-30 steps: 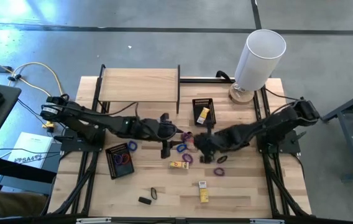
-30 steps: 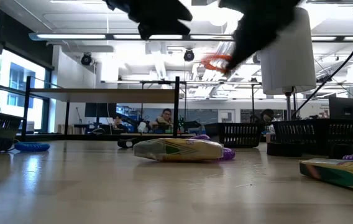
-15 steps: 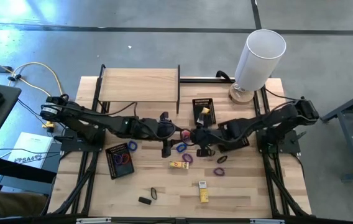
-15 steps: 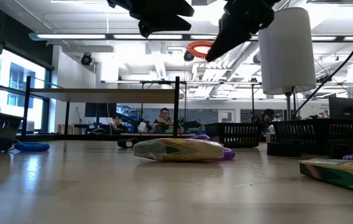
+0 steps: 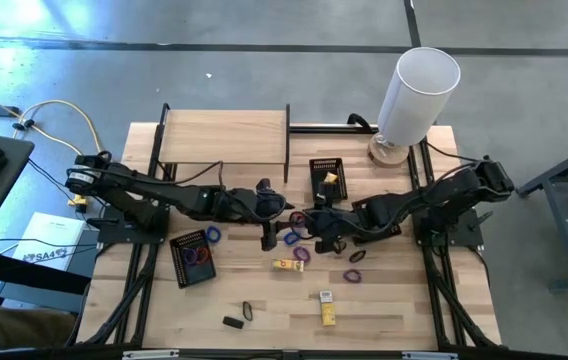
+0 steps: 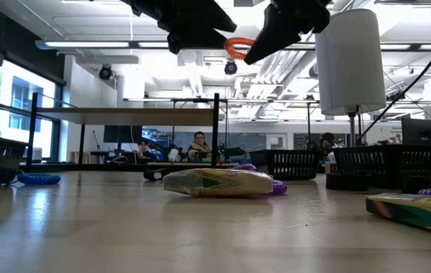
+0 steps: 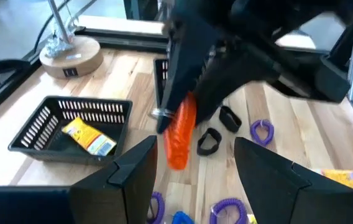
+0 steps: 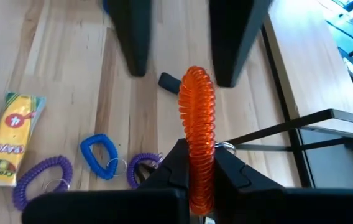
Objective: Pick & Place Office Desk Supplies
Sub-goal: Put the orange spring keychain into the bottom left black bin
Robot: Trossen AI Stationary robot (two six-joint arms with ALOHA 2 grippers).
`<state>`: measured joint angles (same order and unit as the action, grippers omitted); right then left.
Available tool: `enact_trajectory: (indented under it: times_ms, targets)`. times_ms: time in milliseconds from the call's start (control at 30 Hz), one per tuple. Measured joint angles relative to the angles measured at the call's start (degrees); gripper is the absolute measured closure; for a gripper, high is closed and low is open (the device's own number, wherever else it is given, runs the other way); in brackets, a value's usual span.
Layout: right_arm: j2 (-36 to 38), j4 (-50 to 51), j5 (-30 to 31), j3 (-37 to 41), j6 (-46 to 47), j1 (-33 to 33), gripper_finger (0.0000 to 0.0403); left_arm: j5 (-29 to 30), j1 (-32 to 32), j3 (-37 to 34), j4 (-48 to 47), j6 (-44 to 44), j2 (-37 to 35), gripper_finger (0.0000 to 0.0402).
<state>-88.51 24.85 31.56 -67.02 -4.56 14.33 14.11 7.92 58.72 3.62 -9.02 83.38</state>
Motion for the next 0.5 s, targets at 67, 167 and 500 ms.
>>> enact_trajectory:
  times_ms: [67, 167, 500]
  targets:
    - [0.00, -0.56, 0.06, 0.00, 0.01, -0.04, 0.0385, 0.00, -0.61, 0.00, -1.42, -0.01, 0.03, 0.0195]
    - [0.00, -0.69, 0.04, -0.02, 0.03, -0.08, 0.0385, 0.07, -1.67, 0.00, -3.38, -0.02, 0.03, 0.0195]
    - [0.00, -1.02, -0.44, -0.02, 0.69, -0.81, 0.0385, -1.30, -2.99, 0.00, -3.07, 0.94, 0.08, 0.0195]
